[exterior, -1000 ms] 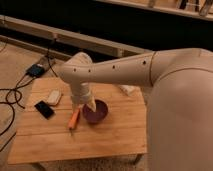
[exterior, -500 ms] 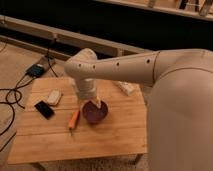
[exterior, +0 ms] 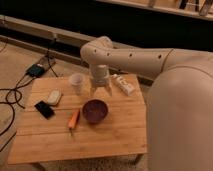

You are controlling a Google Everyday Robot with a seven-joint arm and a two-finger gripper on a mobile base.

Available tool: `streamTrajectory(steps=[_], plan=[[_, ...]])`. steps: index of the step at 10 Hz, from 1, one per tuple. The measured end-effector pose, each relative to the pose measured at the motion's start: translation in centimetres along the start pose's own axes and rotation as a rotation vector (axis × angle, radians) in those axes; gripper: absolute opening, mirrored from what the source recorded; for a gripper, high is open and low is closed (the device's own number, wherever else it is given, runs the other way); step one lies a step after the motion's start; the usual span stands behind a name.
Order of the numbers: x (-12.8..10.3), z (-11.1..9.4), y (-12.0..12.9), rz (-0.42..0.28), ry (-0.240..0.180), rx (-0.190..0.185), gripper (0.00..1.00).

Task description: Place the bottle in the ceramic bowl

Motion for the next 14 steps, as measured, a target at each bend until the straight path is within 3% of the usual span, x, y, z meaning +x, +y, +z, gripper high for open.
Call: streamTrajectory(steps=[3, 7, 9, 11, 14], plan=[[-3.6, 0.3, -4.1, -0.098, 0.009, 0.007, 0.65], [-7.6, 1.4, -9.1, -0.301, 0.035, 0.039, 0.65], [-9.6, 2.2, -10.9, -0.37, 0.026, 0.053, 0.65], [-11.0, 3.2, -12.1, -0.4, 0.017, 0.074, 0.65], [-13.6, 5.0, -13.7, -0.422, -0.037, 0.119, 0.65]])
